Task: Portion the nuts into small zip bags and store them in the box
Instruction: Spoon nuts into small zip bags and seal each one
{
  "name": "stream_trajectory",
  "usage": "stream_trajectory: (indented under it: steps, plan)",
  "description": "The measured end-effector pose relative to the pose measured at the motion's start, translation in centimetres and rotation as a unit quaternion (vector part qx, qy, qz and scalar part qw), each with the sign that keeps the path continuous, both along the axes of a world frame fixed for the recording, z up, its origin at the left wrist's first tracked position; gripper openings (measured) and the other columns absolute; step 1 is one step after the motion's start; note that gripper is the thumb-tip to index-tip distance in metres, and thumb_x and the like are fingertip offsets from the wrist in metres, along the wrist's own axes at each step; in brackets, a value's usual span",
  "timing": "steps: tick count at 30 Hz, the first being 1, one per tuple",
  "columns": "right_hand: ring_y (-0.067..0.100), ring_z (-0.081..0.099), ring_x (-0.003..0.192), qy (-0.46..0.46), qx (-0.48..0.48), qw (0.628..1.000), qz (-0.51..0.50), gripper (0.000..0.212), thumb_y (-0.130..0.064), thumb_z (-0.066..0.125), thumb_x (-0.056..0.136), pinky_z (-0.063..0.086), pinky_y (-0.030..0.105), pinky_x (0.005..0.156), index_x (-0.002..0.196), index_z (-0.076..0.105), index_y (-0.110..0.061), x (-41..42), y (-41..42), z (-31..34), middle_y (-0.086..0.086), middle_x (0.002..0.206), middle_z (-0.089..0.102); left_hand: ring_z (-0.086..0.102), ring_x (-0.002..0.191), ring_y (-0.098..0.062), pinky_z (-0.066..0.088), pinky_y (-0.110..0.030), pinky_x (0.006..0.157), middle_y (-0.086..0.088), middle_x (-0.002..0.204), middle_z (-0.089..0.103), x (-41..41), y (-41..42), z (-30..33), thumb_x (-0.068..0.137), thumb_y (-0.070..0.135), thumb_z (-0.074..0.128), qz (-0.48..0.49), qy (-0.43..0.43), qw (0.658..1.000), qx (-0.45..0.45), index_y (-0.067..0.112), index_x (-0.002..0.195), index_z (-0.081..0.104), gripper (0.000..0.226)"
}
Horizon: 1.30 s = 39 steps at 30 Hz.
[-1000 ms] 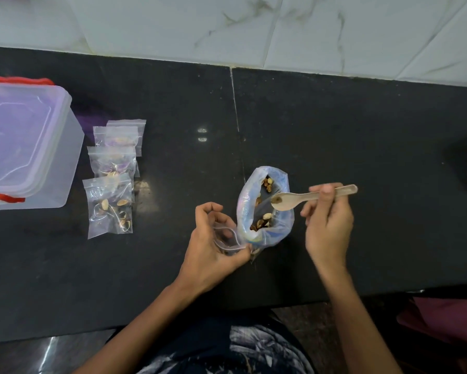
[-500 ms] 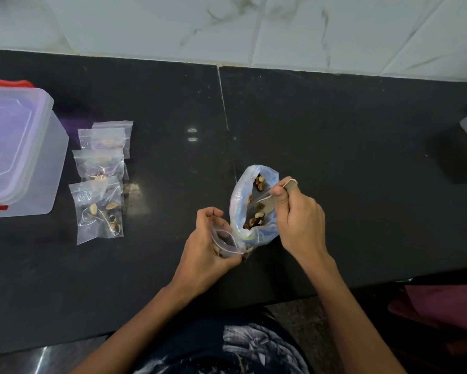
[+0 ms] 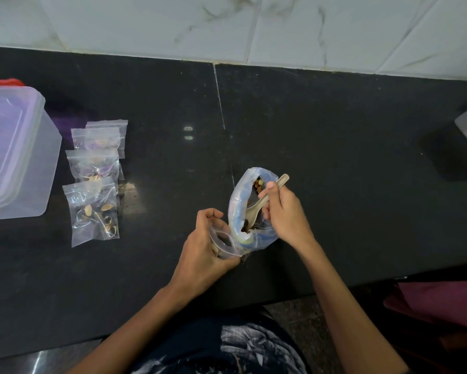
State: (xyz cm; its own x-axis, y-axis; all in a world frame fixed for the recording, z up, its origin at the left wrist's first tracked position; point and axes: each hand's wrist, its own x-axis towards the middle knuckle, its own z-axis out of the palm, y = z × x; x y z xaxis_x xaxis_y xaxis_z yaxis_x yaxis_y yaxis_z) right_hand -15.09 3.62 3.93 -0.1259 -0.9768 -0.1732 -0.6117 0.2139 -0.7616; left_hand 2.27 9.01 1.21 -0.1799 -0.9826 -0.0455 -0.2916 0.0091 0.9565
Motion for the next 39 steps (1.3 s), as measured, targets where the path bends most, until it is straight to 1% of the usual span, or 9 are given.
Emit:
stream_trajectory:
  steps: [5, 11, 14, 19, 25, 30, 33, 37, 39]
  plan:
    - [0.007, 0.054, 0.055, -0.008, 0.050, 0.999, 0.015, 0.044, -0.037, 0.026, 0.103, 0.049, 0.030, 0.066, 0.088, 0.059, -0.013, 0.0, 0.0, -0.1, -0.004, 0.055, 0.055, 0.062, 0.085, 0.000, 0.051, -0.015, 0.065, 0.012, 0.094, 0.061, 0.1, 0.1, 0.0, 0.061, 0.013, 0.087, 0.001, -0.001, 1.000, 0.000, 0.037, 0.106, 0.035, 0.073]
    - [0.006, 0.048, 0.047, -0.054, 0.032, 0.996, -0.069, 0.053, -0.036, 0.026, 0.103, 0.042, 0.028, 0.063, 0.063, 0.054, -0.015, -0.8, -0.4, -0.5, -0.005, 0.048, 0.051, 0.063, 0.084, -0.003, 0.051, -0.016, 0.064, 0.013, 0.094, 0.061, 0.2, 0.0, 0.0, 0.061, 0.011, 0.088, 0.005, 0.008, 1.000, 0.002, 0.034, 0.107, 0.037, 0.072]
    - [0.004, 0.045, 0.044, -0.053, 0.020, 0.994, -0.088, 0.059, -0.037, 0.026, 0.103, 0.039, 0.028, 0.058, 0.053, 0.049, -0.015, -1.6, -0.5, -0.3, -0.004, 0.048, 0.050, 0.065, 0.081, -0.009, 0.054, -0.020, 0.064, 0.014, 0.094, 0.061, 0.2, 0.2, 0.2, 0.060, 0.020, 0.088, 0.010, 0.024, 1.000, -0.011, 0.032, 0.108, 0.038, 0.070]
    - [0.010, 0.043, 0.045, -0.088, 0.020, 0.989, -0.118, 0.055, -0.038, 0.026, 0.103, 0.037, 0.031, 0.054, 0.066, 0.056, -0.010, -2.7, -0.5, 0.2, 0.000, 0.051, 0.049, 0.065, 0.073, -0.008, 0.048, -0.012, 0.062, 0.012, 0.093, 0.062, 0.0, 0.2, 0.9, 0.062, 0.031, 0.081, 0.016, 0.055, 0.998, -0.038, 0.023, 0.106, 0.041, 0.060]
    - [0.004, 0.040, 0.041, -0.146, 0.018, 0.978, -0.149, 0.047, -0.036, 0.026, 0.103, 0.033, 0.020, 0.044, 0.074, 0.056, -0.015, -2.2, 0.0, 2.8, -0.003, 0.050, 0.047, 0.061, 0.066, -0.006, 0.045, -0.009, 0.061, 0.019, 0.089, 0.062, 0.1, 0.1, 1.5, 0.062, 0.035, 0.074, 0.038, 0.067, 0.995, -0.070, 0.022, 0.106, 0.041, 0.056]
    - [0.004, 0.049, 0.046, -0.156, -0.131, 0.977, -0.062, 0.041, -0.038, 0.028, 0.102, 0.040, 0.018, 0.049, 0.081, 0.056, -0.017, 1.3, 2.5, 6.4, -0.005, 0.049, 0.052, 0.063, 0.070, -0.005, 0.046, -0.008, 0.064, 0.019, 0.093, 0.062, 0.0, 0.0, 1.8, 0.064, 0.031, 0.074, 0.058, 0.070, 0.992, -0.083, 0.027, 0.105, 0.043, 0.051]
    - [0.008, 0.055, 0.047, -0.107, -0.214, 0.971, 0.013, 0.039, -0.044, 0.027, 0.100, 0.043, 0.019, 0.050, 0.087, 0.054, -0.019, 3.6, 4.4, 6.8, -0.007, 0.052, 0.054, 0.062, 0.068, -0.008, 0.048, -0.011, 0.062, 0.011, 0.091, 0.062, -0.1, -0.1, 1.9, 0.064, 0.028, 0.075, 0.073, 0.068, 0.992, -0.081, 0.024, 0.103, 0.045, 0.050]
    - [0.004, 0.057, 0.053, 0.004, -0.281, 0.952, 0.119, 0.035, -0.050, 0.022, 0.100, 0.045, 0.019, 0.047, 0.093, 0.049, -0.028, 5.1, 5.7, 6.1, -0.018, 0.061, 0.052, 0.063, 0.063, -0.015, 0.052, -0.026, 0.056, -0.001, 0.083, 0.064, -0.2, -0.1, 2.2, 0.062, 0.029, 0.079, 0.082, 0.095, 0.990, -0.060, 0.014, 0.105, 0.047, 0.055]
    - [0.003, 0.058, 0.060, 0.023, -0.326, 0.934, 0.147, 0.033, -0.044, 0.026, 0.101, 0.043, 0.013, 0.051, 0.096, 0.052, -0.025, 5.3, 6.0, 5.4, -0.013, 0.072, 0.058, 0.062, 0.060, -0.011, 0.050, -0.022, 0.055, -0.001, 0.081, 0.064, -0.1, -0.2, 2.3, 0.061, 0.034, 0.078, 0.084, 0.108, 0.989, -0.053, 0.015, 0.105, 0.046, 0.057]
